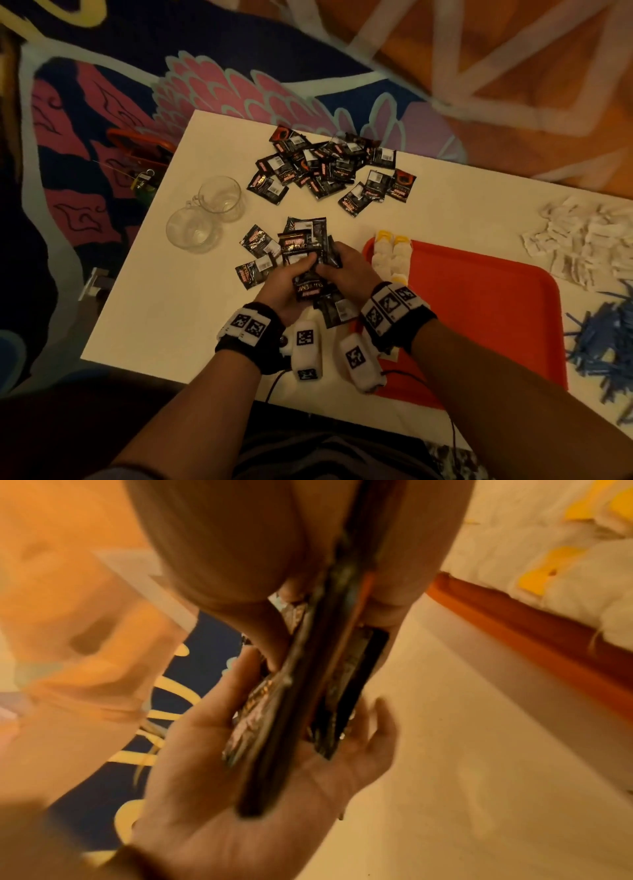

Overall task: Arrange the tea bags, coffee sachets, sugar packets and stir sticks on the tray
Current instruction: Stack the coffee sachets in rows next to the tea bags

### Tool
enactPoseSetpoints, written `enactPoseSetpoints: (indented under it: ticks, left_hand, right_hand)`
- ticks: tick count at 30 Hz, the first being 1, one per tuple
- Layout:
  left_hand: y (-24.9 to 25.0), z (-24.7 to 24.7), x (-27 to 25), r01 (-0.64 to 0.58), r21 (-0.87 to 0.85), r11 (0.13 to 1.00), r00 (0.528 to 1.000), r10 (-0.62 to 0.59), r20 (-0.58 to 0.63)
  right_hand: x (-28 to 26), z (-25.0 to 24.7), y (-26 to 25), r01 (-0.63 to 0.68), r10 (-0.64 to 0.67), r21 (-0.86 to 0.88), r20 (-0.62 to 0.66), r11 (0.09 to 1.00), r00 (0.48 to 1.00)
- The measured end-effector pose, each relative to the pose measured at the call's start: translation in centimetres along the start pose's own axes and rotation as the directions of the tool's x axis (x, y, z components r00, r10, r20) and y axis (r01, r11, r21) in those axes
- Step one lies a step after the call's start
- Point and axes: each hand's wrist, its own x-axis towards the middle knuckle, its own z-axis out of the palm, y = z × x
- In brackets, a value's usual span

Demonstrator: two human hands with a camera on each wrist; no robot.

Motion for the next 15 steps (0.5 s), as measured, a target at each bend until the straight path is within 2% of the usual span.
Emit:
enactPoseSetpoints:
  ticks: [1, 3, 6, 8, 11, 12, 14, 15]
  left_hand:
    - [0.2, 0.6, -0.7, 0.075, -0.050, 0.996, 0.996, -0.073, 0.042]
    - [0.3, 1.7, -1.5, 0.121, -0.065, 0.991, 0.989, -0.114, 0.093]
    - [0.3, 3.1, -2.3, 0.082, 0.054, 0.995, 0.990, -0.087, 0.111]
    - [0.2, 4.3, -2.9, 0.062, 0.108, 0.992, 0.992, -0.073, 0.102]
    - [-0.1, 5.6, -3.6, 0.031, 0.131, 0.991, 0.994, -0.044, 0.098]
    - [-0.2, 6.1, -4.0, 0.024, 0.138, 0.990, 0.992, -0.041, 0.120]
    - [-0.4, 7.5, -4.8, 0.001, 0.211, 0.978, 0.984, -0.039, 0.176]
    - [-0.5, 8.3, -5.2, -0.004, 0.263, 0.965, 0.981, -0.047, 0.190]
  right_hand:
    - [-0.6, 0.0, -0.4, 0.002, -0.002, 0.048, 0.016, 0.999, 1.000]
    - [-1.5, -0.3, -1.1, -0.002, -0.001, 0.046, 0.057, 0.999, 0.998]
    - [-3.1, -1.8, -1.7, 0.067, -0.058, -0.112, 0.086, 0.991, 0.995]
    - [-4.4, -3.3, -1.8, 0.153, -0.143, -0.272, 0.054, 0.950, 0.988]
    - [-6.9, -6.7, -3.0, 0.128, -0.182, -0.554, -0.043, 0.823, 0.982]
    - [-7.8, -7.8, -3.7, 0.175, -0.251, -0.607, -0.042, 0.775, 0.967]
    - [-9.6, -9.3, -5.6, 0.327, -0.373, -0.715, 0.099, 0.618, 0.922]
    - [-10.2, -9.6, -6.6, 0.378, -0.360, -0.769, 0.206, 0.516, 0.910]
